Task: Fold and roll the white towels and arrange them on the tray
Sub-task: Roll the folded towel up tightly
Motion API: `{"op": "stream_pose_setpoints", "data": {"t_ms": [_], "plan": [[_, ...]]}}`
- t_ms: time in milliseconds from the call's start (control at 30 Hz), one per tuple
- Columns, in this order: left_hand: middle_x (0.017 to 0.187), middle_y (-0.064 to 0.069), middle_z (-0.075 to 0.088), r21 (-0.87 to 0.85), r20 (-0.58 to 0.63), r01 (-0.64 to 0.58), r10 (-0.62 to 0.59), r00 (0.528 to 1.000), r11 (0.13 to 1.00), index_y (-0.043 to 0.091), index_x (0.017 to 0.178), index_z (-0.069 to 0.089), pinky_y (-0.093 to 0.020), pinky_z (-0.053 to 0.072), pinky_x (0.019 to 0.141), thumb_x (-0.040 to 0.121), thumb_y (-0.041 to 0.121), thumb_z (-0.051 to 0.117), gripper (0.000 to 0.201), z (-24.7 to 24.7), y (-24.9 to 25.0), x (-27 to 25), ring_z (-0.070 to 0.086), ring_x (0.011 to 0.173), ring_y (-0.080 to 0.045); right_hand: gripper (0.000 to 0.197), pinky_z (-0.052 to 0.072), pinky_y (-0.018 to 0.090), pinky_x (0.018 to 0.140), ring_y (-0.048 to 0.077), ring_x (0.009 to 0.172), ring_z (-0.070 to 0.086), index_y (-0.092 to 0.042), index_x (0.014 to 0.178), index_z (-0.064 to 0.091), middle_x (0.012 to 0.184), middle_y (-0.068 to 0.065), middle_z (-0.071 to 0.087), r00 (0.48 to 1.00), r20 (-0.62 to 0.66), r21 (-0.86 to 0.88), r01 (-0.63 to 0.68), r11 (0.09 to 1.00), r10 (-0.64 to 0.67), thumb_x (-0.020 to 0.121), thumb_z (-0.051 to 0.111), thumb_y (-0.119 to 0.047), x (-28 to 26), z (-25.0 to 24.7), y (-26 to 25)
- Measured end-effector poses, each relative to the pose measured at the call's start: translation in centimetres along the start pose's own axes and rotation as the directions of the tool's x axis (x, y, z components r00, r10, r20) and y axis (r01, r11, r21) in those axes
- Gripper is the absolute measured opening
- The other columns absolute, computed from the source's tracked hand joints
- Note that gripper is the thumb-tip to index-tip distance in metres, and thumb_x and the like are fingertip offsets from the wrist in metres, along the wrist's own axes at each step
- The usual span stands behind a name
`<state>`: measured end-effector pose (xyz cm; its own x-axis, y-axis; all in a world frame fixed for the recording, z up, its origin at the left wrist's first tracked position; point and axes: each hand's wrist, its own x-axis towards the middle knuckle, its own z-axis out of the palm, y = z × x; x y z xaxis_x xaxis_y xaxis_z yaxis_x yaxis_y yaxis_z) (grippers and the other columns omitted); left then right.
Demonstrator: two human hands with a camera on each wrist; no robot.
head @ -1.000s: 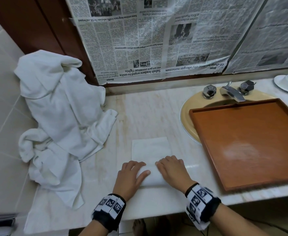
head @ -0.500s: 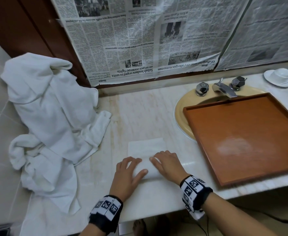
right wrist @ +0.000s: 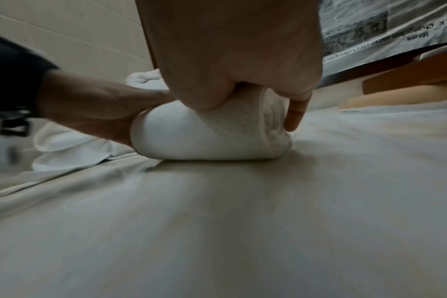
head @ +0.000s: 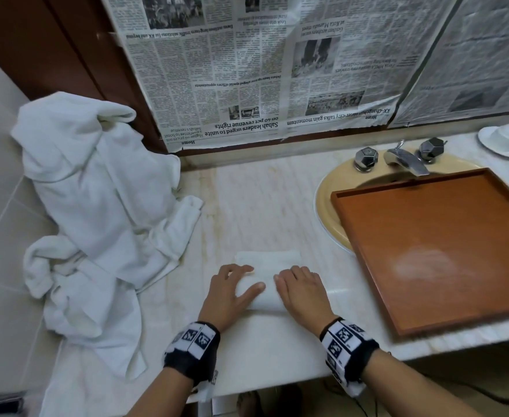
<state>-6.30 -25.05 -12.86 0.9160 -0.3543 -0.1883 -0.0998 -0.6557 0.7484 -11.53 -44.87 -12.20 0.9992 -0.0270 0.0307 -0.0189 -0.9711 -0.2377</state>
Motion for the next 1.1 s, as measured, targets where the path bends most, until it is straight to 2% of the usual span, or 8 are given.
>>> {"op": "stream_pose_setpoints", "data": {"t_ms": [133, 267, 433, 567, 733, 833, 933, 1100], "plan": [[0.129, 0.017, 0.042, -0.013, -0.023, -0.057, 0.056, 0.998, 0.998, 0.051, 0.124, 0.052, -0.025, 0.033, 0.103, 0.076, 0.080, 0.057, 0.056, 0.4, -0.6, -1.7, 0.043, 0.121, -0.007, 0.058, 0.031, 0.035, 0.070, 0.025, 0.089, 0.055, -0.020, 0.098, 0.063, 0.092, -0.002, 0.061, 0.988, 0.156, -0.003, 0.013, 1.000, -0.013, 0.088, 0.008, -0.038, 1.7, -0.7, 0.2], [0.117, 0.012, 0.053, -0.028, 0.045, 0.030, -0.029, 0.999, 0.999, 0.048, 0.114, 0.057, -0.020, 0.034, 0.094, 0.078, 0.068, 0.064, 0.042, -0.7, 0.3, 0.1, 0.051, 0.112, -0.008, 0.031, 0.037, 0.037, 0.076, 0.025, 0.082, 0.059, -0.021, 0.088, 0.064, 0.086, -0.001, 0.061, 1.000, 0.021, -0.099, 0.009, 0.995, -0.007, 0.094, 0.035, -0.028, 0.4, -0.5, -0.5], [0.109, 0.002, 0.064, 0.033, 0.077, 0.161, -0.163, 0.984, 0.986, 0.034, 0.113, 0.064, -0.024, 0.039, 0.085, 0.087, 0.066, 0.058, 0.041, -1.3, 1.2, 2.7, 0.059, 0.106, -0.016, 0.039, 0.047, 0.042, 0.087, 0.028, 0.105, 0.058, -0.012, 0.118, 0.064, 0.114, 0.006, 0.064, 0.984, -0.171, 0.011, 0.041, 0.999, -0.039, 0.099, 0.040, -0.037, -0.5, -0.2, -0.6], [0.130, 0.006, 0.047, 0.031, 0.021, 0.098, -0.099, 0.995, 0.995, 0.036, 0.131, 0.053, -0.032, 0.037, 0.103, 0.079, 0.075, 0.055, 0.065, -0.6, 0.8, 2.1, 0.047, 0.117, -0.018, 0.042, 0.043, 0.038, 0.075, 0.026, 0.087, 0.057, -0.017, 0.103, 0.066, 0.094, 0.001, 0.063, 1.000, -0.020, -0.032, -0.004, 0.999, 0.004, 0.100, 0.032, -0.042, 2.2, -0.3, 0.0], [0.128, 0.010, 0.043, -0.037, -0.055, 0.135, -0.137, 0.989, 0.990, 0.040, 0.135, 0.048, -0.031, 0.038, 0.101, 0.075, 0.081, 0.052, 0.073, 0.3, 0.6, 1.0, 0.046, 0.115, -0.015, 0.066, 0.026, 0.036, 0.074, 0.025, 0.097, 0.053, -0.022, 0.113, 0.060, 0.108, -0.001, 0.063, 0.982, 0.188, -0.085, -0.010, 0.996, 0.026, 0.091, 0.000, -0.042, 4.9, -0.3, 0.4], [0.113, 0.005, 0.050, -0.018, -0.028, 0.199, -0.200, 0.979, 0.980, 0.039, 0.125, 0.055, -0.028, 0.037, 0.092, 0.087, 0.066, 0.057, 0.047, -0.5, 1.4, 2.4, 0.052, 0.107, -0.019, 0.053, 0.034, 0.039, 0.089, 0.023, 0.105, 0.055, -0.022, 0.126, 0.052, 0.117, -0.002, 0.061, 0.984, 0.164, 0.047, -0.074, 0.996, 0.065, 0.099, 0.012, -0.044, 5.0, -1.0, 0.1], [0.105, 0.000, 0.058, 0.015, -0.007, 0.227, -0.226, 0.974, 0.974, 0.033, 0.118, 0.062, -0.027, 0.039, 0.085, 0.091, 0.064, 0.054, 0.042, -1.3, 1.9, 3.8, 0.058, 0.101, -0.020, 0.056, 0.031, 0.042, 0.102, 0.023, 0.118, 0.050, -0.023, 0.138, 0.043, 0.132, 0.000, 0.050, 0.988, 0.143, 0.072, 0.054, 0.996, -0.063, 0.098, 0.017, -0.052, 3.5, -1.5, 0.6], [0.120, -0.010, 0.047, 0.026, -0.005, 0.390, -0.390, 0.921, 0.920, 0.026, 0.127, 0.060, -0.030, 0.040, 0.086, 0.093, 0.065, 0.047, 0.053, -1.7, 3.3, 5.3, 0.050, 0.096, -0.023, 0.070, 0.037, 0.044, 0.098, 0.027, 0.123, 0.044, -0.026, 0.143, 0.032, 0.138, 0.005, 0.046, 0.910, 0.407, 0.064, 0.051, 0.997, -0.072, 0.092, 0.032, -0.074, 4.5, -2.6, 1.3]]}}
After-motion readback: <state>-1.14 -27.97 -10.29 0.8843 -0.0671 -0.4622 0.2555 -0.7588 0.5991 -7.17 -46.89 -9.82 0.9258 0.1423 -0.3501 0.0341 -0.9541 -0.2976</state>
